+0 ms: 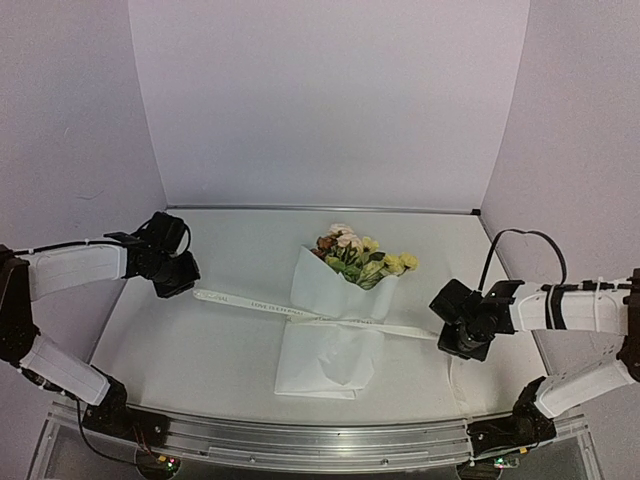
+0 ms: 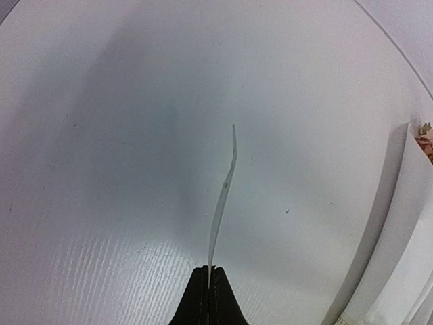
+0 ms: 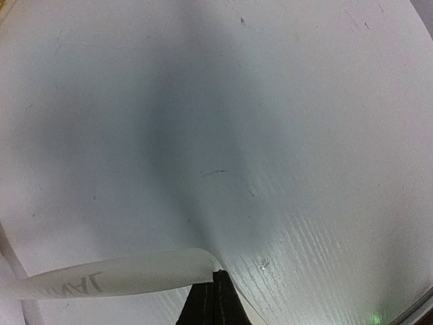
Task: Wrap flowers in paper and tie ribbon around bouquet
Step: Tie the ribbon around the folded bouquet.
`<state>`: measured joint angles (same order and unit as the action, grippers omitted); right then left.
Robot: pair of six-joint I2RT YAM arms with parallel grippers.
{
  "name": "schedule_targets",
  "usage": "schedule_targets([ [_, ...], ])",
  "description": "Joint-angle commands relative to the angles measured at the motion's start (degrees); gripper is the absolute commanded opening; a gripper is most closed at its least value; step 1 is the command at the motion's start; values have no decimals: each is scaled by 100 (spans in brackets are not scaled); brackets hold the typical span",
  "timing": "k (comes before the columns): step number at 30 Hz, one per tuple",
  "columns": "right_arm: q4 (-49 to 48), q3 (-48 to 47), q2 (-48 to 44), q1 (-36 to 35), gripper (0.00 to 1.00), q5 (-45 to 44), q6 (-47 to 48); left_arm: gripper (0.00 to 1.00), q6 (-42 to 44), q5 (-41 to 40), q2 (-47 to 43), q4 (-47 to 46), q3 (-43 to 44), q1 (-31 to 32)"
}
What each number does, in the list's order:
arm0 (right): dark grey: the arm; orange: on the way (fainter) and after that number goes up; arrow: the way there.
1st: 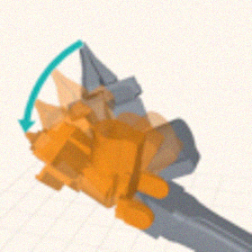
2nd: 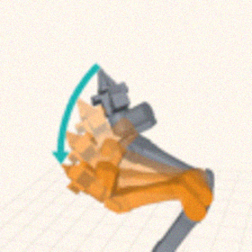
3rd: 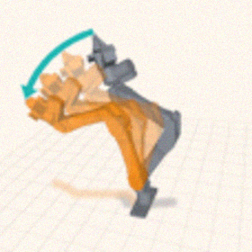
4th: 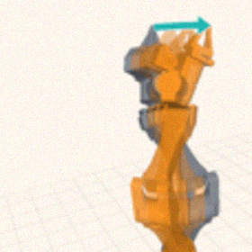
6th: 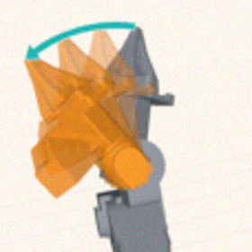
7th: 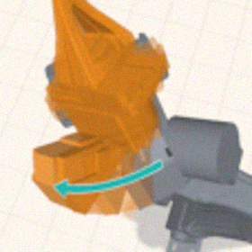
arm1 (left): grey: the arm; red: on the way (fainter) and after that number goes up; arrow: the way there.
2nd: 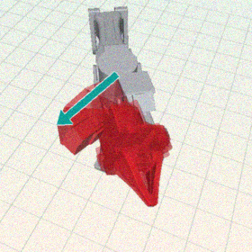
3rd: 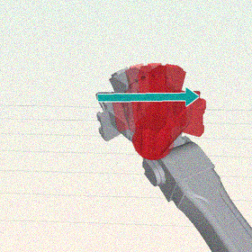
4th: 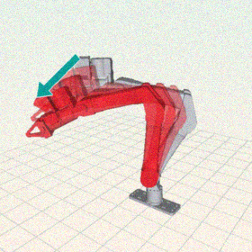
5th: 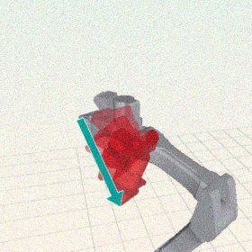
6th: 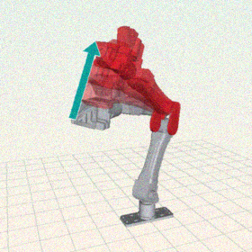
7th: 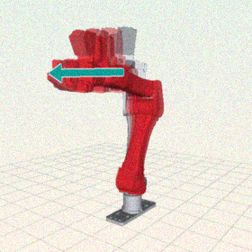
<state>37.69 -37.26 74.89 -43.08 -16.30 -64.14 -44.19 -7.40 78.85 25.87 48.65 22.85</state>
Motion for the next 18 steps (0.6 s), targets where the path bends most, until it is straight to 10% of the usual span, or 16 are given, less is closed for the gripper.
schedule_targets([
  [1,115,-205,195,277,0,-105,15,0,-212,299,56,-405,-349,-414],
  [18,-123,-857,811,440,0,246,603,0,-239,885,-136,-722,-841,-910],
])
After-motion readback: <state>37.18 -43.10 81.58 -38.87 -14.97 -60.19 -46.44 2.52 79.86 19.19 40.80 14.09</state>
